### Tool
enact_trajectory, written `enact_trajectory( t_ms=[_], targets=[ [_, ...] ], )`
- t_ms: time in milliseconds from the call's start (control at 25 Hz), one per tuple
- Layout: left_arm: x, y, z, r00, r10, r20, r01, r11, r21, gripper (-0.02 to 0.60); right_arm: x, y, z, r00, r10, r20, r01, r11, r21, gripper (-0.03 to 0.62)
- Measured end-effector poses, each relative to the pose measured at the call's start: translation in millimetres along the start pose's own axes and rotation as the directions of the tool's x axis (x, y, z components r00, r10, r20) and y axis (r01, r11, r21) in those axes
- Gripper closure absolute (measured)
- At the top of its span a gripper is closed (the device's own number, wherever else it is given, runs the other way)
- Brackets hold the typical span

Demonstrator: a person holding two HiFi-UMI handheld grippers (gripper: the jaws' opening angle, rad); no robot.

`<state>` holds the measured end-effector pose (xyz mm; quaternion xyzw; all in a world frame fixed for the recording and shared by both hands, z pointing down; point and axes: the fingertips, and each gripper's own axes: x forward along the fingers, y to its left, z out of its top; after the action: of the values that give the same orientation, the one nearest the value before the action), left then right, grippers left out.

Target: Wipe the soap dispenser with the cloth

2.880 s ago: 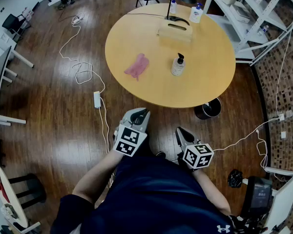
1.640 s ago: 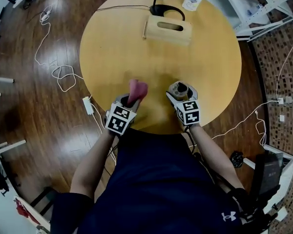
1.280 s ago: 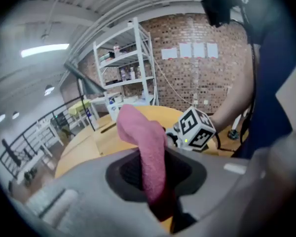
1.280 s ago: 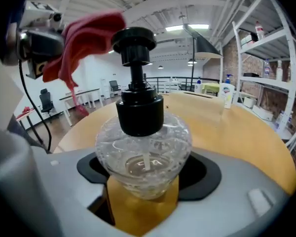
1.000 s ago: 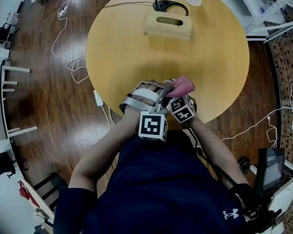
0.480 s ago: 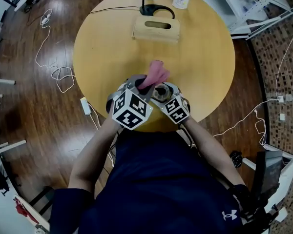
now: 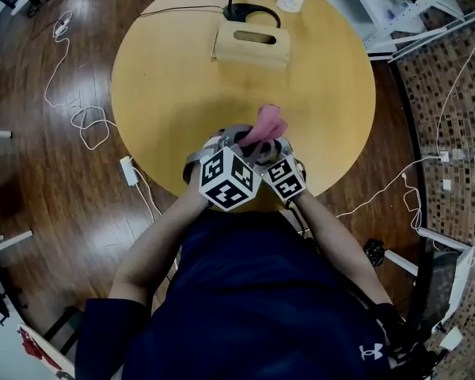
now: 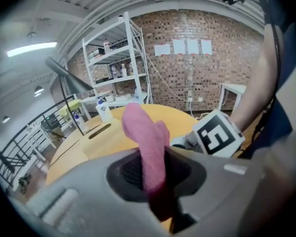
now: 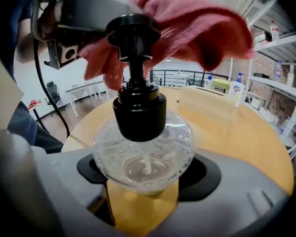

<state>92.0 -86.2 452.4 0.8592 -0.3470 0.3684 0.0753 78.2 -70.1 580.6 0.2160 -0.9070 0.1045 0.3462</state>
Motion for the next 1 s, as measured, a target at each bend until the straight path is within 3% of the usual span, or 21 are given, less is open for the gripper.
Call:
enact_trajectory(
  t_ms=[120,240,320,400,480,760,1000],
  targets=[
    [-7.5,19.2,-23.2,0.997,0.042,-0.063,-0.042,0.999,-0.003,0.512,0.5,1.2,-2.0,1.000,-0.006,0.000,0.006,1.000,0.006,0.220],
    [-25.5,5.7,1.6,1.000,0.011,0.028,-0.012,1.000,0.023,0.512,-0.7,2.1,-1.0,1.000,-0.011,0.009,0.011,1.000,0.007,0.220],
    [-27.0,-20.9,22.8,0.997,-0.040,0.071,0.032,0.993,0.110,0.511,-2.3,1.5,0.1,1.000,-0.016,0.013,0.015,1.000,0.009,0.220],
    [-17.2,-44.2,27.2,0.996,-0.064,0.054,0.051,0.976,0.214,0.511,-2.9,2.5,2.7,1.000,-0.015,0.011,0.015,1.000,0.010,0.220],
    [-7.0,-52.5,20.4,0.998,-0.052,0.038,0.041,0.969,0.245,0.511,-2.9,5.0,4.4,1.000,-0.014,0.007,0.014,1.000,0.012,0.220],
    [-9.8,-17.8,1.8,0.999,-0.010,0.051,0.007,0.998,0.066,0.511,-0.9,1.0,-0.8,1.000,-0.027,0.001,0.027,0.999,0.021,0.220],
    [-14.5,8.9,-33.0,0.997,0.065,-0.046,-0.064,0.997,0.034,0.511,1.4,2.4,-4.1,1.000,-0.025,-0.007,0.025,0.999,0.024,0.220]
  ],
)
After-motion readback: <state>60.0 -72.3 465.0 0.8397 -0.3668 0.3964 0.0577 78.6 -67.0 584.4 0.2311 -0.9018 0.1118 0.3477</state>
